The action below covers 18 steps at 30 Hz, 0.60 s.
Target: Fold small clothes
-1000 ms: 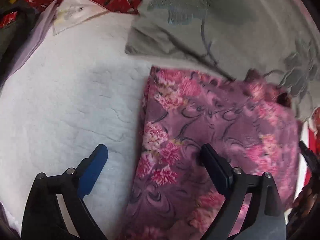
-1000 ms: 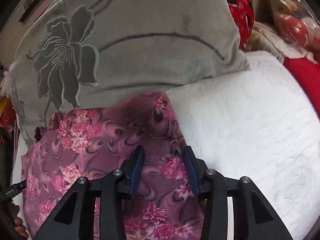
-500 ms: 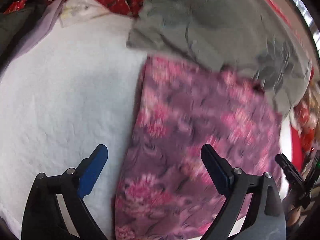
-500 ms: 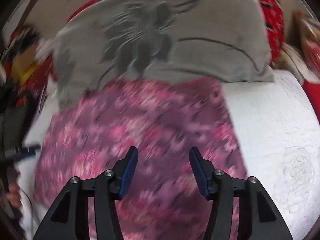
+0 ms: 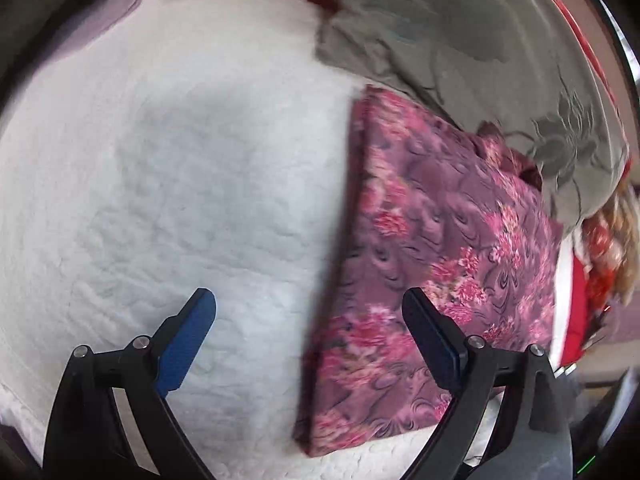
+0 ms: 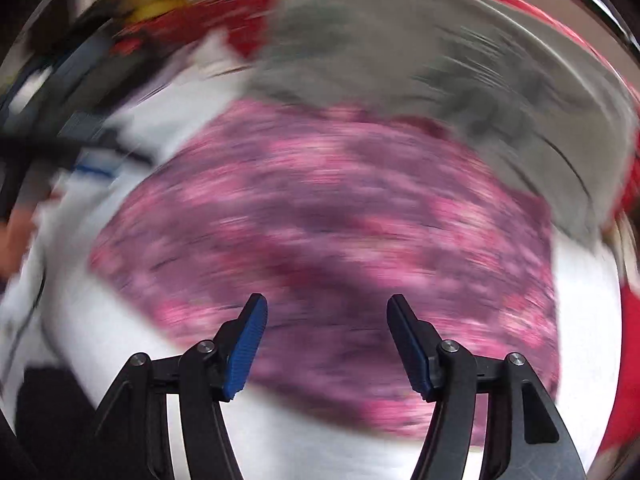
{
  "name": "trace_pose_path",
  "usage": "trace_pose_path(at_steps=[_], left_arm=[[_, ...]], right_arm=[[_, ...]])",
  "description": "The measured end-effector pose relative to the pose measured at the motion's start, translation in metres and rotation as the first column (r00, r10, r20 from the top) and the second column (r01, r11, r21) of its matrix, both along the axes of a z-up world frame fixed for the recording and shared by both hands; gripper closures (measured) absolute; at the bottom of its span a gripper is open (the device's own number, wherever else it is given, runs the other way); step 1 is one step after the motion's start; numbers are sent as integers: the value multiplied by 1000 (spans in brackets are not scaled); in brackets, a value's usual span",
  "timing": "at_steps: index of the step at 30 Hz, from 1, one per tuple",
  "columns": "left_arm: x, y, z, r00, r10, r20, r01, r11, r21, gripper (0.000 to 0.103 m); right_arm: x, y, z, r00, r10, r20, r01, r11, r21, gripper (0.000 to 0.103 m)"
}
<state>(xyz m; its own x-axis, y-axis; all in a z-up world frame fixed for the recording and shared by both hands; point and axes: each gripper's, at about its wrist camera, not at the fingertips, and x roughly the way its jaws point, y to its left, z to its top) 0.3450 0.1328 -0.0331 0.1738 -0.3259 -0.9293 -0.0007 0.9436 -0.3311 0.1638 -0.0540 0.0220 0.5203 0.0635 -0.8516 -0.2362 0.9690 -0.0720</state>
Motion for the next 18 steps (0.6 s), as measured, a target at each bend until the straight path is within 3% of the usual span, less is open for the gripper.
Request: trace_pose_path(at_steps=[3,7,10,14,16,17,18], left_arm=[[-9,12,0,1000,2,-22,-2,1000,-16,8],[-8,23,-3,999,-11,-37,10,1000,-22,8],[0,22,-8,999,-12,-50,10,999,-41,8],[15,16,-14,996,-17,-89,9,996,-85,8],[21,11,-16,994,-29,-106,16,992,-123,8],[23,7,-16,993,-38,-112,22,990,-139,8],[27,2,-17,992,-50,-117,31,987,-158,8]], right_arm=[[-10,57,-15,989,148,-5,-148,987,-66,39],[-29,126,-45,949,315,-11,-311,931,-189,39],[-33,160,-54,922,377,94,-323,878,-354,35],[-16,175,-60,912,363,193,-246,858,-451,37],[-7,177,-63,904,364,223,-220,845,-487,67],[0,177,-63,907,361,216,-216,840,-497,94],[5,177,-62,914,354,199,-223,847,-482,96]])
